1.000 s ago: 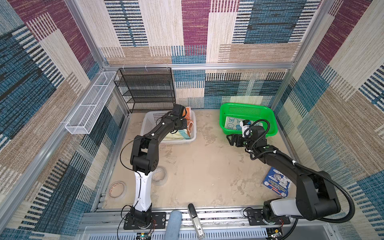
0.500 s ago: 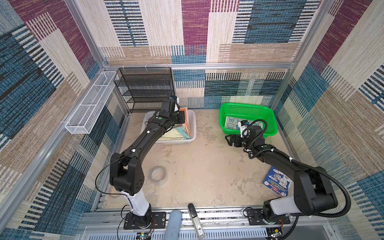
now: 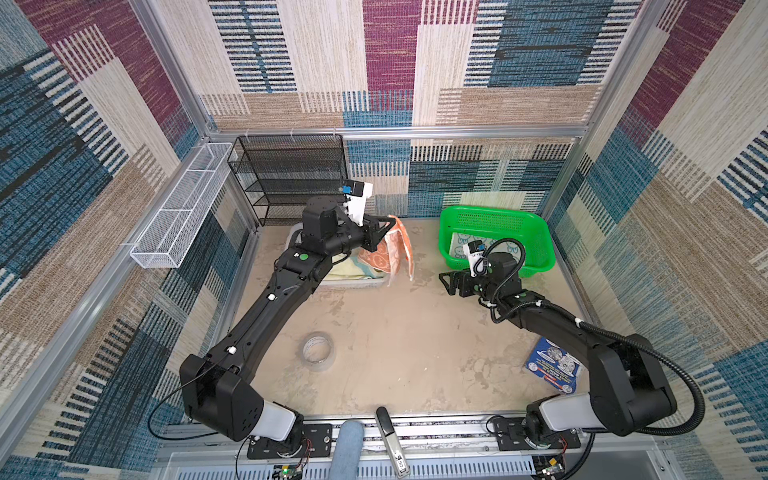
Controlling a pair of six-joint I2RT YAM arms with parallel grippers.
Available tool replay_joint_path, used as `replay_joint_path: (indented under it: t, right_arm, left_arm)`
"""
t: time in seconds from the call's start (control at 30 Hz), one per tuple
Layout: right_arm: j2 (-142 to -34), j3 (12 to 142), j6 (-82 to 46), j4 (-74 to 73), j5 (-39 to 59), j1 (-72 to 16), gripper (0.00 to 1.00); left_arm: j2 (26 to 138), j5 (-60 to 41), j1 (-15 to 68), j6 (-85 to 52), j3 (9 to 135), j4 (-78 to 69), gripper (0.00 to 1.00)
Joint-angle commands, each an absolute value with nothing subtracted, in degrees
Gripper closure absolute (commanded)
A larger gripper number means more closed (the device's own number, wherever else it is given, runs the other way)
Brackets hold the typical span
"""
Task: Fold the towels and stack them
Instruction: 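Pull the orange towel out with the left gripper and lay it on the table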
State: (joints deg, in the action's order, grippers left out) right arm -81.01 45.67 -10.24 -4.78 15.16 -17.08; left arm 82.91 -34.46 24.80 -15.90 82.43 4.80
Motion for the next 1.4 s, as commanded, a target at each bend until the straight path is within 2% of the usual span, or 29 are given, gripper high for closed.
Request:
replay_joint_path:
  t: [0.0, 0.23, 0.33, 0.47, 0.73, 0.9, 1.0, 1.1, 1.13, 1.17, 1.37]
  right_arm:
    - [-81.5, 46.9, -11.9, -4.0, 7.2, -17.1, 0.05]
    - [-77.2, 45.6, -15.7, -1.8, -8.6, -17.1, 0.02]
    - [-74.4, 45.5, -16.0, -0.1, -15.0, -17.0, 0.0]
    - [-72.9, 48.0, -15.2, 4.6, -18.9, -16.9, 0.0]
    - [-73.8, 47.1, -12.8, 2.3, -11.0, -17.0, 0.01]
    - [-76.4, 46.9, -10.5, -0.4, -4.1, -17.4, 0.05]
    - [-78.2, 47.9, -8.4, -0.1, -2.8, -17.9, 0.06]
    - [-79.0, 48.4, -6.2, 0.0, -2.8, -18.1, 0.06]
    - [-79.0, 48.4, -5.7, -0.1, -2.9, -18.1, 0.06]
    - [-78.9, 48.5, -4.9, -0.1, -2.9, -18.1, 0.06]
    - [-76.8, 47.7, 7.3, -0.8, 4.1, -18.4, 0.12]
  left_arm:
    - [81.5, -42.6, 27.3, -14.9, 83.1, 1.8, 1.0]
    - [82.3, -46.5, 35.6, -18.8, 79.6, -3.4, 1.0]
    - [84.0, -47.9, 37.4, -22.0, 76.7, -7.2, 1.0]
    - [84.5, -46.1, 37.6, -22.7, 70.9, -6.8, 1.0]
    - [80.0, -25.2, 37.5, -13.2, 57.4, 9.2, 1.0]
    - [82.0, -13.4, 36.8, -12.8, 55.0, 15.6, 1.0]
    - [84.2, -6.3, 36.7, -14.1, 56.2, 19.0, 0.46]
    - [85.1, -1.2, 36.7, -14.6, 57.6, 21.3, 0.19]
    - [84.9, 0.1, 36.7, -14.7, 58.0, 21.8, 0.14]
    - [84.6, 1.6, 36.7, -14.5, 58.2, 22.3, 0.13]
    - [78.0, 1.5, 37.0, -10.7, 57.6, 21.8, 0.16]
